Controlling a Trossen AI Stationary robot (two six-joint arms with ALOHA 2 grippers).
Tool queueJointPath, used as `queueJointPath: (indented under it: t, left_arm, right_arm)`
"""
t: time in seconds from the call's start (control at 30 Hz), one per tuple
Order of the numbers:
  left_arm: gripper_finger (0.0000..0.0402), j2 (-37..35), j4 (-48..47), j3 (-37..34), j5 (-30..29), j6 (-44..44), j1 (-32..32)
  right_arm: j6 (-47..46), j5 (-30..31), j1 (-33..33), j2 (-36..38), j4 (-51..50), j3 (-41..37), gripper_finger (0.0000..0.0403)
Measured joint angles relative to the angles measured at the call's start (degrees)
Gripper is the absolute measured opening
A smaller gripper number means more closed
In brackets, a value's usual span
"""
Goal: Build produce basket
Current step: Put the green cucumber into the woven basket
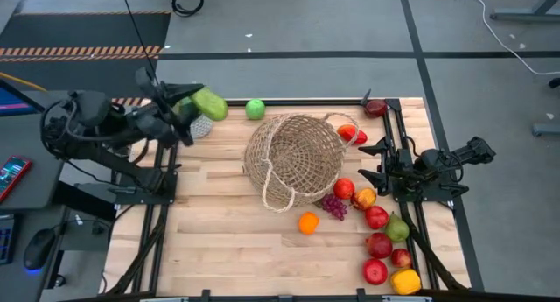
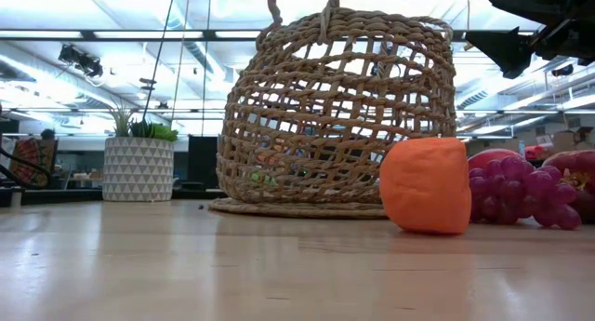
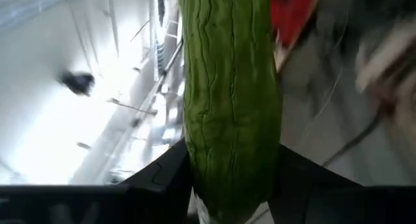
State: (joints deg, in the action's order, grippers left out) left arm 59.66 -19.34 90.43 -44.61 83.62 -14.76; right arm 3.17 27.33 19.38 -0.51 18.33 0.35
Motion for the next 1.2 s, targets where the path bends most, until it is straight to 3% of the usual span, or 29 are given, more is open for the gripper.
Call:
queueJointPath:
  t: [0.17, 0.27, 0.67, 0.77, 1.0, 1.2]
  left_arm:
    - [0.0160, 1.2, -0.2, 0.0, -3.5, 20.8, 2.5]
    - [0.0160, 2.1, 0.1, 0.0, -3.8, 28.2, 4.0]
    - [0.0160, 3.0, 0.9, 0.0, -3.8, 27.6, 5.6]
    - [0.0160, 3.0, 3.4, 0.0, -3.1, 16.3, 5.6]
    - [0.0160, 3.0, 5.4, 0.0, -2.3, -24.2, 5.6]
    - [0.0160, 3.0, 5.0, 0.0, -2.2, -53.5, 5.6]
  right_arm:
    - [0.0, 0.0, 0.0, 0.0, 0.0, 0.0, 0.0360]
    - [0.0, 0.0, 0.0, 0.0, 0.0, 0.0, 0.0360]
    - [0.0, 0.0, 0.0, 0.0, 0.0, 0.0, 0.0360]
    - [0.0, 0.0, 0.0, 0.0, 0.0, 0.0, 0.0360]
    - [0.0, 0.0, 0.0, 0.0, 0.0, 0.0, 0.0360]
    - [0.0, 0.0, 0.0, 0.0, 0.0, 0.0, 0.0360]
